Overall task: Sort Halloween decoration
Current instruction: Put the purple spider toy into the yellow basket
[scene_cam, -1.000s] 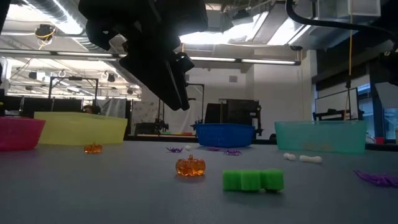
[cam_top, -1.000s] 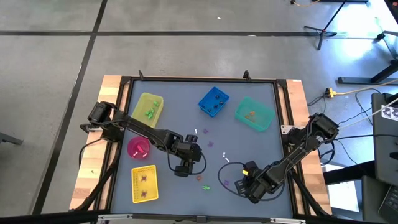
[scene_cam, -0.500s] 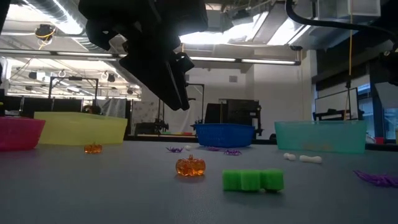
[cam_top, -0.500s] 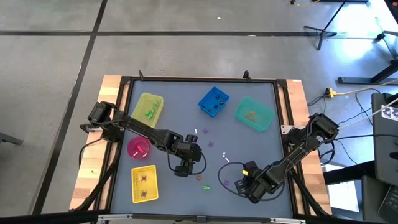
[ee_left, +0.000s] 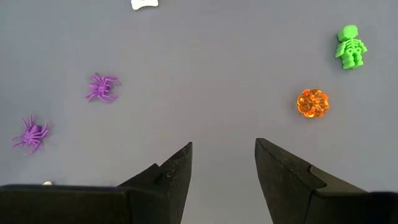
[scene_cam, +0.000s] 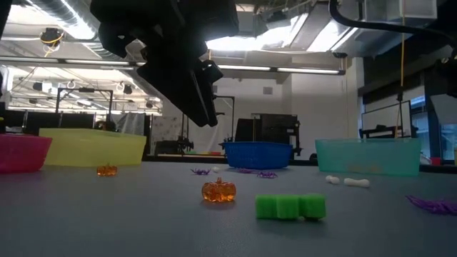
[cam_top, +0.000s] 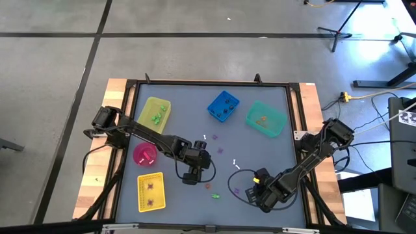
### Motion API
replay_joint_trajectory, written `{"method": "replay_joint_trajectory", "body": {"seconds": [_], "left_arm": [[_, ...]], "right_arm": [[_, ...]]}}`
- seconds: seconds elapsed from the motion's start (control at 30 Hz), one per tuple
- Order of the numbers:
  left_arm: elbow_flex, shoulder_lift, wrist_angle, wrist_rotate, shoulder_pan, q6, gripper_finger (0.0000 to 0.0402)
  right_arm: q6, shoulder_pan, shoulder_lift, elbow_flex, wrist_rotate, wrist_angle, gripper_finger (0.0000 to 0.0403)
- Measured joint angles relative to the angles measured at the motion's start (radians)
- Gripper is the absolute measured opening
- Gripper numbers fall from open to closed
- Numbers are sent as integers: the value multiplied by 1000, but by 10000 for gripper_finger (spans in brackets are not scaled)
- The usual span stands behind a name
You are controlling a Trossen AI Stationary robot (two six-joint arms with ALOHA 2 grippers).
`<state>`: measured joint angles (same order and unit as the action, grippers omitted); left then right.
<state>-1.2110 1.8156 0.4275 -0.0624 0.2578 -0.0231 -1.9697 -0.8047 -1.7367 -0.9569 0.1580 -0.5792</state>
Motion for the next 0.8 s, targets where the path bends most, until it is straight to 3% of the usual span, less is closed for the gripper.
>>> {"method": "replay_joint_trajectory", "body": {"seconds": [0.8], "left_arm": [[0,0,-4,-1,0,7,159]], "right_arm": [[37,5,-2,0,172,72,73]]}}
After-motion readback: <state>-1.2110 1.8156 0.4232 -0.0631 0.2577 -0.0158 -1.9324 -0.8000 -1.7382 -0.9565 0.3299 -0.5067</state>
